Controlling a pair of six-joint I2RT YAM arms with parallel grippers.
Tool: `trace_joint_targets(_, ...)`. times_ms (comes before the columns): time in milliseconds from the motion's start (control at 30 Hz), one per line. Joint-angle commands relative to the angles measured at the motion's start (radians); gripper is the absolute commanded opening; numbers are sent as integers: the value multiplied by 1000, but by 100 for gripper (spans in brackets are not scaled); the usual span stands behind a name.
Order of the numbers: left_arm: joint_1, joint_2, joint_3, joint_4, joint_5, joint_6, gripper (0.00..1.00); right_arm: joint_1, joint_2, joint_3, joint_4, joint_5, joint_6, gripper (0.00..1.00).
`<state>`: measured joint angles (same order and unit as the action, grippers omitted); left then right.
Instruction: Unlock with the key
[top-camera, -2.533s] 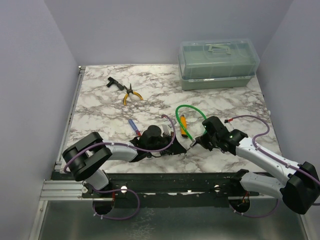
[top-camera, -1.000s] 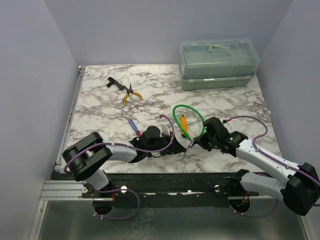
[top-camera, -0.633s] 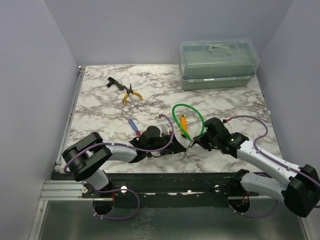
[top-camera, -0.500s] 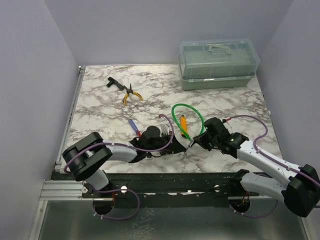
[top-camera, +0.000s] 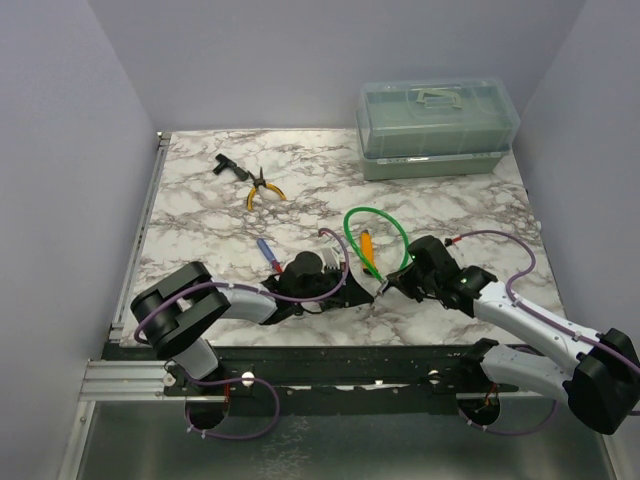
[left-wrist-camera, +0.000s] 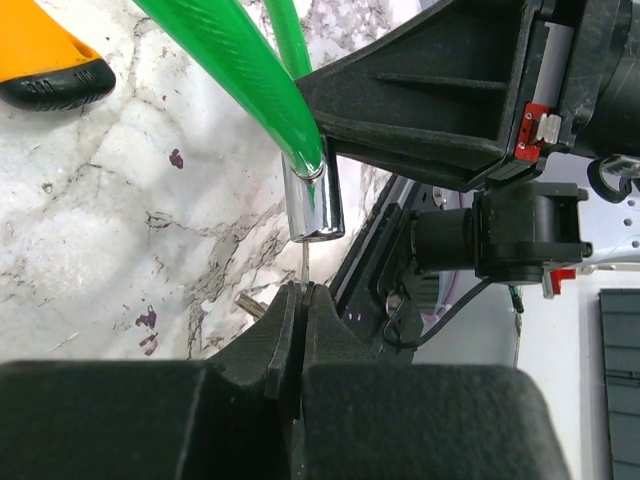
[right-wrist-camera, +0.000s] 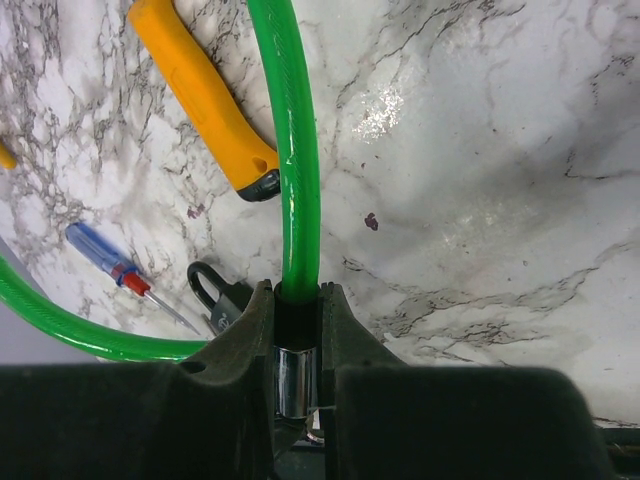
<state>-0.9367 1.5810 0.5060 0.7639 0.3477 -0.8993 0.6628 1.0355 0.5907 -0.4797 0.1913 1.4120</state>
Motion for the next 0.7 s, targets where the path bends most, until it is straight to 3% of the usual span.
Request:
trace_joint_targets(0, 10, 35, 34, 28, -36, -22, 0, 5, -10, 4, 53, -29, 13, 0)
trace_joint_targets(667, 37, 95, 91, 31, -38, -20, 0, 13, 14, 11, 51, -53, 36, 0)
